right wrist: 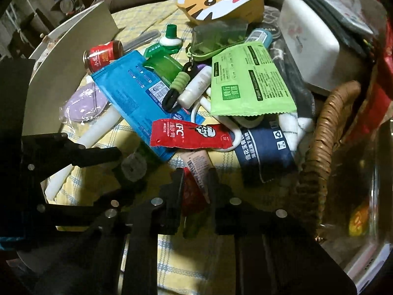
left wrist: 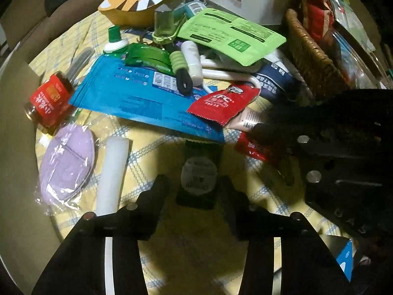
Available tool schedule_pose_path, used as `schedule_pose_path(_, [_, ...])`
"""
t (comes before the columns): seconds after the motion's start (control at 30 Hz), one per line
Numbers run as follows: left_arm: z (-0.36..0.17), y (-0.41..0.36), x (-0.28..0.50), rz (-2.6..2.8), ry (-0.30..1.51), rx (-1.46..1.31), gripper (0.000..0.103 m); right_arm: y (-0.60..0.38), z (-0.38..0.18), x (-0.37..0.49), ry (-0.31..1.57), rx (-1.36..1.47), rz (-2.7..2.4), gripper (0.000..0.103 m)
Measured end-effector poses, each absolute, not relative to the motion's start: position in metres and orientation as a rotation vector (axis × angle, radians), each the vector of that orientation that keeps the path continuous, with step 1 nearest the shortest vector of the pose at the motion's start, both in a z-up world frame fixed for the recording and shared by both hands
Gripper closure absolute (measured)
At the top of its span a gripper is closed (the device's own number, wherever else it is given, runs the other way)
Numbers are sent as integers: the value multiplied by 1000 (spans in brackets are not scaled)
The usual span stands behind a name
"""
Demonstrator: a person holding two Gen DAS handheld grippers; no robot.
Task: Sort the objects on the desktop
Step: 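Grasp the green sachet with the left gripper while the right gripper grasps a red packet, then carry both packets with both grippers over the clear tray in the box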
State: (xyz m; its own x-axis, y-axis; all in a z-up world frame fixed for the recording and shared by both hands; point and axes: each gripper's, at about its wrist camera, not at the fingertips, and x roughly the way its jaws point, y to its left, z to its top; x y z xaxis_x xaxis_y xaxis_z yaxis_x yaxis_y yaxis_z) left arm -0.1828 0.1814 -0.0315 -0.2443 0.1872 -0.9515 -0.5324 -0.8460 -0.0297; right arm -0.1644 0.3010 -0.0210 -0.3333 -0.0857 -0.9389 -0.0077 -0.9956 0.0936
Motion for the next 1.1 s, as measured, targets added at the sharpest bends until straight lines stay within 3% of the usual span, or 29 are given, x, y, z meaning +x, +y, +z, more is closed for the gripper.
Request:
schedule_pose_path(0.07, [-31,184,-181,2129,454,-1556,56,300,-23,-166,-116,1783,-2530,85])
schedule_pose_path(0.13, [-29,186,-177,2127,467,-1542,76,300,-23,-166,-108,1780,-2538,85])
schedule_pose_path(0.17, [-27,185,-176,2136,473,-1537,76,299,-23,-165,-100,1778,-2537,86])
schedule_pose_path(0.23, [-26,180,-174,2140,442,-1537,78,298,-21,-164,-98,1768,-2541,102])
schedule_pose_path(0.4, [-13,157,-165,2157,293,-1522,79,307,-17,-154,-249,1720,-2493,102])
schedule_pose_path(0.53, [6,131,-151,2160,148,-1509,79,325,-2,-143,-478,1626,-2449,102])
schedule_pose_path(0.77, [31,97,-130,2168,10,-1452,79,319,4,-154,-473,1582,-2500,95])
schedule_pose_path(0.83, [34,93,-126,2173,3,-1447,79,318,-4,-161,-587,1608,-2455,80])
schedule_pose_path(0.9, [34,87,-125,2174,-6,-1433,79,327,-19,-167,-885,1588,-2366,70])
schedule_pose_path(0.93, [34,84,-124,2173,-10,-1426,79,333,-27,-169,-1036,1588,-2322,68])
schedule_pose_path(1.1, [37,82,-122,2166,1,-1396,79,350,-43,-165,-1372,1536,-2305,68])
